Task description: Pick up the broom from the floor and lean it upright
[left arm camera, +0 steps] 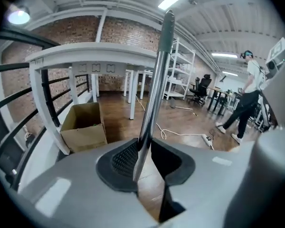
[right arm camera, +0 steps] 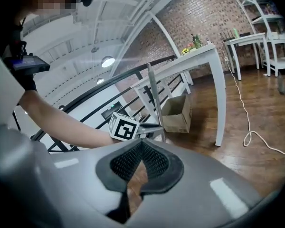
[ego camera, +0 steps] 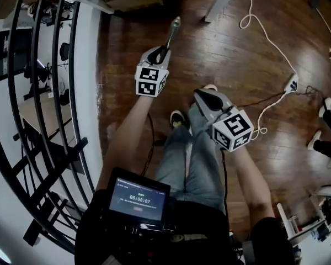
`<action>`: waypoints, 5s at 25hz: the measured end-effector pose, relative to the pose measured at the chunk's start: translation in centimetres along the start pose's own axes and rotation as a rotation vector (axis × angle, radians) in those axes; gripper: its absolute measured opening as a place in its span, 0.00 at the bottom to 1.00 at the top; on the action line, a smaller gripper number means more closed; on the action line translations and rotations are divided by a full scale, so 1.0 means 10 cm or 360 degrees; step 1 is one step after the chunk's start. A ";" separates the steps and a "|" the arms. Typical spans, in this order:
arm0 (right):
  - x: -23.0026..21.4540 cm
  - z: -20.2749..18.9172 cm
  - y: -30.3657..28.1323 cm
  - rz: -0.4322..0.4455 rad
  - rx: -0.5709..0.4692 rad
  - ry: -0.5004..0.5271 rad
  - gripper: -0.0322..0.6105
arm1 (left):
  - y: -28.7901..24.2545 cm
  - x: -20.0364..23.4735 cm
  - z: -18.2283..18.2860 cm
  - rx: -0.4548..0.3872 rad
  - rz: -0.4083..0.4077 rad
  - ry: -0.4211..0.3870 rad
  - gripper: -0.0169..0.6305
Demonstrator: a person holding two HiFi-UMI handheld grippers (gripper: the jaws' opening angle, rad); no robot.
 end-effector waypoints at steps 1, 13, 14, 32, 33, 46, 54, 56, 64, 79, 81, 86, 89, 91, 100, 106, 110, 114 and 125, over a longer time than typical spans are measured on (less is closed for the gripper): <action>-0.06 0.04 -0.07 0.0012 0.0011 0.0001 0.05 | -0.05 0.08 0.04 -0.0014 0.0027 0.0036 0.19; -0.91 0.93 -0.75 0.0164 0.0111 -0.0032 0.05 | -1.14 0.64 0.73 -0.0085 0.0192 0.0135 0.18; -0.97 0.98 -0.80 0.0162 0.0122 -0.0027 0.05 | -1.22 0.66 0.78 -0.0088 0.0191 0.0128 0.18; -0.89 0.95 -0.95 0.0028 0.0084 -0.0113 0.05 | -1.61 0.73 0.82 -0.0047 0.0101 0.0077 0.18; -0.89 0.96 -0.95 0.0030 0.0087 -0.0105 0.05 | -1.61 0.72 0.82 -0.0046 0.0102 0.0068 0.18; -0.98 0.91 -0.85 0.0018 0.0090 -0.0108 0.05 | -1.63 0.64 0.81 -0.0010 0.0064 -0.0011 0.38; -1.00 0.96 -0.80 0.0030 0.0106 -0.0086 0.05 | -1.41 0.66 0.85 0.0020 0.0111 -0.0019 0.41; -0.97 1.00 -0.74 0.0037 0.0114 -0.0074 0.05 | -1.15 0.61 0.90 0.0015 0.0128 0.0013 0.41; -0.72 1.51 -0.64 0.0274 0.0071 0.0105 0.05 | 0.41 0.04 1.76 -0.0283 0.0067 0.0076 0.30; 0.83 2.47 -0.02 0.0494 -0.0189 0.0409 0.06 | 2.07 -0.83 3.30 -0.0788 0.0256 0.0189 0.05; 0.93 2.43 0.00 0.0488 -0.0209 0.0406 0.06 | 2.17 -0.84 3.30 -0.0812 0.0255 0.0171 0.05; 1.26 2.29 0.10 0.0441 -0.0220 0.0485 0.06 | 2.53 -0.97 3.32 -0.0885 0.0181 0.0107 0.05; 1.65 2.19 0.17 0.0420 -0.0254 0.0530 0.06 | 2.87 -1.00 3.25 -0.0915 0.0136 0.0083 0.05; 1.83 2.11 0.20 0.0394 -0.0278 0.0544 0.06 | 3.06 -1.01 3.17 -0.0917 0.0112 0.0052 0.05; 2.13 1.80 0.30 0.0301 -0.0349 0.0583 0.06 | 3.36 -1.10 2.80 -0.0899 0.0060 0.0017 0.05; 2.63 1.54 0.37 0.0379 -0.0320 0.0679 0.06 | 3.88 -1.16 2.55 -0.0942 0.0105 0.0045 0.05; 2.70 1.60 0.35 0.0350 -0.0338 0.0713 0.06 | 3.94 -1.11 2.56 -0.0949 0.0119 0.0030 0.05; 2.56 1.73 0.31 0.0339 -0.0332 0.0714 0.06 | 3.77 -1.14 2.61 -0.0919 0.0115 -0.0033 0.05; 2.40 1.83 0.38 0.0369 -0.0348 0.0664 0.06 | 3.49 -1.30 2.70 -0.0917 0.0060 -0.0080 0.05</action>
Point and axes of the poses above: the fingertips, and each gripper's own axes: y backward along the fingers, x to its left, z out of its top, the point moved 8 cm from there along y, backward along the fingers, and after that the axes turned 12 degrees about -x, right-handed, at the moved point
